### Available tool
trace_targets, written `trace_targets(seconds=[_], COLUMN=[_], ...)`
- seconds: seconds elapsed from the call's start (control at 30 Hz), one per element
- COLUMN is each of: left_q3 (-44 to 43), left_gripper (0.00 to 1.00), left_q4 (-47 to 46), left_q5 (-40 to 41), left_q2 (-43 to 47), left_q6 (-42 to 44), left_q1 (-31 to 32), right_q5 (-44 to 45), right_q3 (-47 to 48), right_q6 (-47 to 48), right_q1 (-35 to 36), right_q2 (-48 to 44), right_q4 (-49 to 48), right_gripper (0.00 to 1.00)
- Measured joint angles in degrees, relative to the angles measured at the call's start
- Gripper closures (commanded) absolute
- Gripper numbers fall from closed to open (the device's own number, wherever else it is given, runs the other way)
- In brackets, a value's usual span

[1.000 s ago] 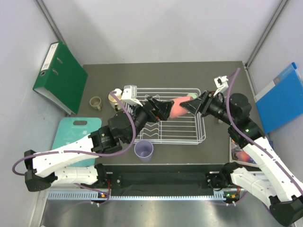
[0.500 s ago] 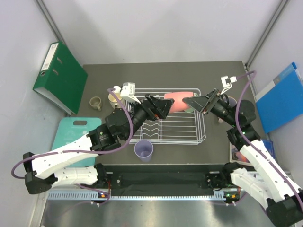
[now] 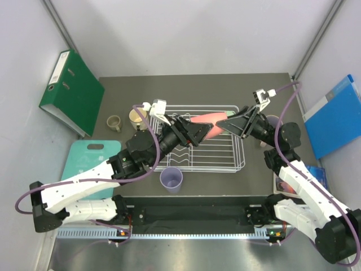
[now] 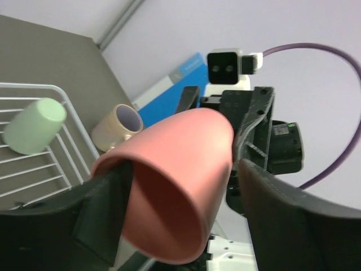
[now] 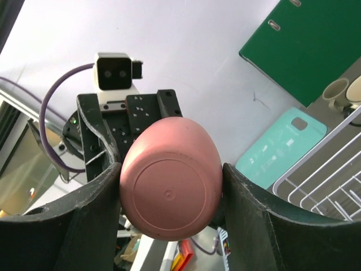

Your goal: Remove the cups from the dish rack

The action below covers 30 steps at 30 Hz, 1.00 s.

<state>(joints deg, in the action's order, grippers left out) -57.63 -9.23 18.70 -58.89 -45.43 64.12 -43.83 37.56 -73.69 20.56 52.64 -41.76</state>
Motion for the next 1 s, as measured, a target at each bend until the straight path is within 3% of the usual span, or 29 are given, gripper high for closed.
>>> trace_targets(seconds=[0.1, 0.17, 0.27, 0.3, 0.33, 0.4, 0.43, 0.47, 0.57, 0.6, 0.73, 0.83, 1.0], left_q3=[0.0, 0.2, 0.3, 0.3, 0.3, 0.3, 0.3, 0.3, -1.1, -2.1, -7.9, -10.1, -10.0], left_gripper=[0.68, 0.77, 0.82, 0.97, 1.00, 1.00, 1.00, 1.00, 1.00, 1.00, 1.00, 1.00, 1.00], left_q4=[-1.3, -2.1, -4.5, -4.9, -5.2, -5.3, -5.3, -5.3, -3.6, -2.7, 2.1, 5.9, 14.3], left_q5=[-1.6, -2.7, -4.7, -5.0, -5.4, -5.8, -5.9, -5.9, -5.6, -5.5, -4.5, -3.8, -4.8], left_q2=[-0.7, -0.9, -0.9, -0.9, -0.9, -1.0, -1.1, -1.3, -2.1, -2.5, -5.1, -5.9, -7.1], left_q6=[-0.9, -1.7, -3.1, -3.3, -3.3, -3.3, -3.4, -3.6, -4.0, -4.2, -3.1, -1.7, -0.5], left_q1=[0.0, 0.0, 0.0, 0.0, 0.0, -0.2, -0.3, -0.4, -0.9, -1.0, -1.2, -1.3, -0.6], right_q5=[-1.0, -1.3, -1.7, -1.9, -1.9, -1.9, -1.9, -1.9, -1.1, -0.6, 3.4, 8.0, 14.3], right_q3=[-1.0, -1.6, -1.6, -1.6, -1.5, -1.4, -1.2, -0.8, 1.4, 2.9, 10.1, 14.6, 16.9], right_q6=[-0.5, -0.4, -2.0, -2.4, -2.4, -2.4, -2.1, -1.8, 1.1, 2.7, 11.7, 19.8, 26.6], right_q1=[0.0, 0.0, 0.0, 0.1, 0.1, 0.3, 0.3, 0.3, 0.3, 0.3, 0.6, 1.0, 1.2], right_q2=[0.0, 0.0, -0.1, -0.2, -0.2, -0.2, -0.2, -0.2, -0.9, -1.2, -2.5, -2.7, -2.4], right_q4=[-1.4, -1.1, -1.7, -2.0, -2.2, -1.8, -1.3, -0.3, 5.9, 9.2, 23.8, 34.8, 44.1], right_gripper=[1.00, 1.00, 1.00, 1.00, 1.00, 1.00, 0.93, 0.73, 0.35, 0.31, 0.22, 0.20, 0.21])
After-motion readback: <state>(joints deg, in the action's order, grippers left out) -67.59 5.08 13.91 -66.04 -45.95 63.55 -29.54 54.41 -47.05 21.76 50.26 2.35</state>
